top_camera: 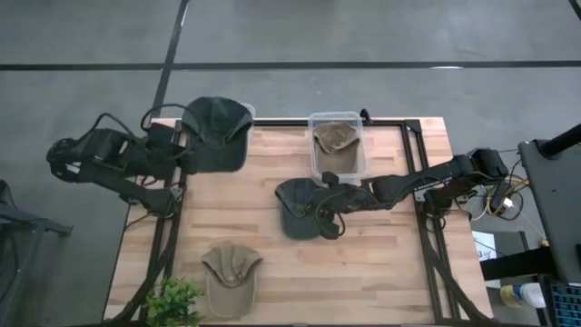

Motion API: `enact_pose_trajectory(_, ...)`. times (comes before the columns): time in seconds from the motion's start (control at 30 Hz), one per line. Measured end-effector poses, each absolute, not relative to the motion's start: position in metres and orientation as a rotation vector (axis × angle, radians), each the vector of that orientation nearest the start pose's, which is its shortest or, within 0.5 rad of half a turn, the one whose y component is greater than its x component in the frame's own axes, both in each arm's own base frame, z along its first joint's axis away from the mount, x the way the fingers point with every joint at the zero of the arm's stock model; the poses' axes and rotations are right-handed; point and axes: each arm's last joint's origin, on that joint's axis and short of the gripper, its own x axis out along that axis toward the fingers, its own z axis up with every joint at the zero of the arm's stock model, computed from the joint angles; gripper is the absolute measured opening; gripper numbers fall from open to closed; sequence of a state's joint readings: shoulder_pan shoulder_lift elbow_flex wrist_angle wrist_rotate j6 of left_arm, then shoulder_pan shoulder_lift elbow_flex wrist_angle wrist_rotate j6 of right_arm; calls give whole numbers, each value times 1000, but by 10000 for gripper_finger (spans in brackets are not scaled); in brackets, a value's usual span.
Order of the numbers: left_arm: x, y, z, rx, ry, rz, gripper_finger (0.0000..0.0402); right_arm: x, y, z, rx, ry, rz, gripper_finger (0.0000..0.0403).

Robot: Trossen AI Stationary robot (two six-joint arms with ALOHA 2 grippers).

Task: Pick & Place hat
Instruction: Put the left black cap into the left transparent bin

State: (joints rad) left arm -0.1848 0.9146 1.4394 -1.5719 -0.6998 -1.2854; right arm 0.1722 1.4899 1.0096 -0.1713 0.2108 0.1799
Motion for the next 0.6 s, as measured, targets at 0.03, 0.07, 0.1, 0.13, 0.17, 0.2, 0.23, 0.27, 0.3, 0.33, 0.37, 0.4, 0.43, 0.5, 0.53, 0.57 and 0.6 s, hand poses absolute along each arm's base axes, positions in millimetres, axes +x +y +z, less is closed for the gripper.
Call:
enact_pose_trajectory(0.03, 87, 5, 410, -702, 491, 974, 6, 316, 49, 248, 50, 633, -94, 77)
enact_pose_trajectory(0.07, 86, 6, 410, -694, 491, 986, 6, 316, 49, 249, 50, 631, -94, 78)
enact_pose_trajectory(0.1, 86, 8, 411, -687, 491, 998, 6, 317, 49, 249, 50, 630, -94, 79)
enact_pose_trajectory(0.13, 84, 10, 411, -683, 488, 1010, 6, 317, 49, 249, 51, 629, -94, 79)
enact_pose_trajectory(0.17, 83, 12, 412, -676, 488, 1023, 6, 317, 49, 249, 51, 627, -94, 80)
enact_pose_trajectory(0.2, 83, 13, 413, -671, 488, 1034, 6, 317, 49, 249, 51, 626, -94, 79)
enact_pose_trajectory(0.23, 82, 15, 413, -665, 487, 1046, 6, 317, 49, 249, 51, 625, -94, 78)
enact_pose_trajectory(0.27, 81, 17, 414, -658, 488, 1059, 6, 317, 49, 249, 52, 622, -94, 77)
enact_pose_trajectory(0.3, 81, 18, 414, -651, 490, 1073, 6, 317, 49, 250, 51, 617, -93, 75)
enact_pose_trajectory(0.33, 81, 20, 414, -644, 493, 1086, 6, 318, 49, 250, 51, 610, -92, 73)
enact_pose_trajectory(0.37, 80, 21, 414, -638, 496, 1100, 6, 318, 49, 251, 52, 603, -91, 72)
enact_pose_trajectory(0.4, 80, 23, 414, -632, 499, 1114, 6, 318, 49, 251, 53, 599, -91, 70)
enact_pose_trajectory(0.43, 81, 25, 414, -624, 504, 1131, 6, 319, 49, 251, 54, 595, -90, 68)
enact_pose_trajectory(0.5, 83, 29, 413, -605, 520, 1164, 6, 319, 49, 252, 55, 590, -90, 66)
enact_pose_trajectory(0.53, 83, 31, 413, -597, 528, 1182, 6, 319, 49, 252, 56, 587, -89, 66)
enact_pose_trajectory(0.57, 84, 33, 412, -589, 539, 1196, 6, 319, 49, 252, 56, 583, -89, 66)
enact_pose_trajectory(0.6, 85, 35, 412, -582, 552, 1207, 6, 319, 49, 253, 56, 582, -89, 66)
